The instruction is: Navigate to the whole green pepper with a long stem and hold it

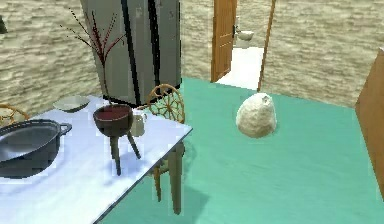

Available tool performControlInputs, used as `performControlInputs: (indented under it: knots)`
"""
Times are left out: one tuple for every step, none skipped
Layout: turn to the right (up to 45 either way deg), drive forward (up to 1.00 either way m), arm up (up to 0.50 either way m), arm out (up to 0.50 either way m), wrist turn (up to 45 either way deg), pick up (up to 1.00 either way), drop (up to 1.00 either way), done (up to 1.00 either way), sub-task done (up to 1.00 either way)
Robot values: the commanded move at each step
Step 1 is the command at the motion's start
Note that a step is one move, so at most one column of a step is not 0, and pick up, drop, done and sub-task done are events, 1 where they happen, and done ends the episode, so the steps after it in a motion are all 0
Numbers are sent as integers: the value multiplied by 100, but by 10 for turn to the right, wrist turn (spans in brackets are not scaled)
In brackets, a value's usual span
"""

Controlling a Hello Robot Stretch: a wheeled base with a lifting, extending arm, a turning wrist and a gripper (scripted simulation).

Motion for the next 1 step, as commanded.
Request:
performControlInputs:
  knots:
    - [240, 0, 0, 0, 0, 0, 0, 0, 0]
